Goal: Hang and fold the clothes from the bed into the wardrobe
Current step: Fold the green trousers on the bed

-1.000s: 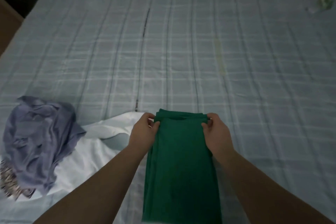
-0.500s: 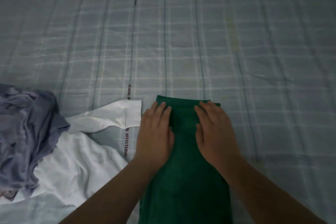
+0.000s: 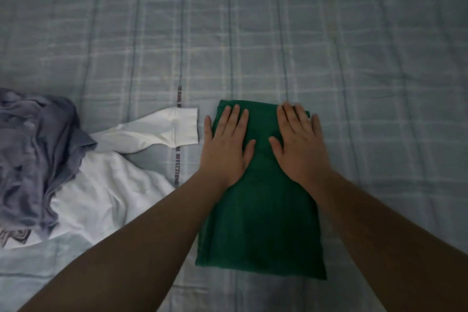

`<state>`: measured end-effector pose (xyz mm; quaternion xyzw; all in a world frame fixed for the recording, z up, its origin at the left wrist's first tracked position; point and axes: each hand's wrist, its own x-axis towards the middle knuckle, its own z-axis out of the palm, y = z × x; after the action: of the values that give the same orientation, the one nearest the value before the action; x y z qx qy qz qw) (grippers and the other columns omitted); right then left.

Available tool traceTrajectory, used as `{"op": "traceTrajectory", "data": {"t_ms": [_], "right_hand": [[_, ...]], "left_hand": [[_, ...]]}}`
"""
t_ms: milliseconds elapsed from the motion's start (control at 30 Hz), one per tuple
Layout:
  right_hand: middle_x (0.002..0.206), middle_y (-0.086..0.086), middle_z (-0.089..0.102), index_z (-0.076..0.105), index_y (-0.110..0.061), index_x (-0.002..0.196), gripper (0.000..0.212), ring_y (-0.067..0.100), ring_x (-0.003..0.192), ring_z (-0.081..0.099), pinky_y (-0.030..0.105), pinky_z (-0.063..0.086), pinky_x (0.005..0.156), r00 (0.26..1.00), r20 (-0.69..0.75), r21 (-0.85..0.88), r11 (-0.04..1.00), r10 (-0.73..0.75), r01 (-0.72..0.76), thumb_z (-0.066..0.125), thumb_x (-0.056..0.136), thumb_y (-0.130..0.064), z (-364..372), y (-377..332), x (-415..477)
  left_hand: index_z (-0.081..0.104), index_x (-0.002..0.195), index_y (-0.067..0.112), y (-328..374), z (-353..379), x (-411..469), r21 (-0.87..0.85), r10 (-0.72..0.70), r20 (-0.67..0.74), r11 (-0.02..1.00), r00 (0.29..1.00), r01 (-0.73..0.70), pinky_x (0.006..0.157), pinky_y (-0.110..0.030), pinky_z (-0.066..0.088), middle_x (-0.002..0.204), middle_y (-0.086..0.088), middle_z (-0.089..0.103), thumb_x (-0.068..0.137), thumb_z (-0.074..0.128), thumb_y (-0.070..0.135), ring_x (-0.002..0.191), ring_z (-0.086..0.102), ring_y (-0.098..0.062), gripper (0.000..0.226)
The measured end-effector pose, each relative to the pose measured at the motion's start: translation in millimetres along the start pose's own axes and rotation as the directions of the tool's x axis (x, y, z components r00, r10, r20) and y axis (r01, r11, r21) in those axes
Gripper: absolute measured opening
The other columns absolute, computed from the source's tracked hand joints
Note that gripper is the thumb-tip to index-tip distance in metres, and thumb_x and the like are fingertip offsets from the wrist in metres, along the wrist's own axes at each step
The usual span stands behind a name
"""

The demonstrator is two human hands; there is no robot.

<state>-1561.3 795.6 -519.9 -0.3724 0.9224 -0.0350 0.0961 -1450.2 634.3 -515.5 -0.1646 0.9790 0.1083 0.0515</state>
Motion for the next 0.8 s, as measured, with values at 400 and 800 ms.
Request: {"op": "traceTrajectory", "data": {"t_ms": [400,800], "right_hand": [[0.163,0.014,0.019,0.024,-0.004,0.155,0.063,0.03,0.152,0.012,0.052,0.018,0.121,0.995,-0.012,0.041,0.994,-0.099,0.1,0.031,0.1,-0.033,-44.3,-76.4,-157.0],[0.162,0.013,0.024,0.023,-0.004,0.155,0.069,0.029,0.15,0.019,0.048,0.017,0.122,0.986,0.119,-0.02,0.993,-0.114,0.118,0.026,0.101,-0.047,25.7,-59.1,-188.6]], "left_hand": [[0.026,0.153,0.002,36.7,-15.2,-144.7,-0.046,0.019,-0.007,0.999,1.0,-0.019,0.122,-0.052,0.016,0.162,-0.018,0.022,0.098,0.038,0.028,0.152,0.012,-0.034,0.063],[0.019,0.156,0.004,16.8,33.6,-190.2,0.021,0.089,0.127,0.995,0.988,-0.093,0.123,-0.049,0.013,0.163,-0.015,0.02,0.101,0.028,0.048,0.152,0.01,-0.029,0.071]]}}
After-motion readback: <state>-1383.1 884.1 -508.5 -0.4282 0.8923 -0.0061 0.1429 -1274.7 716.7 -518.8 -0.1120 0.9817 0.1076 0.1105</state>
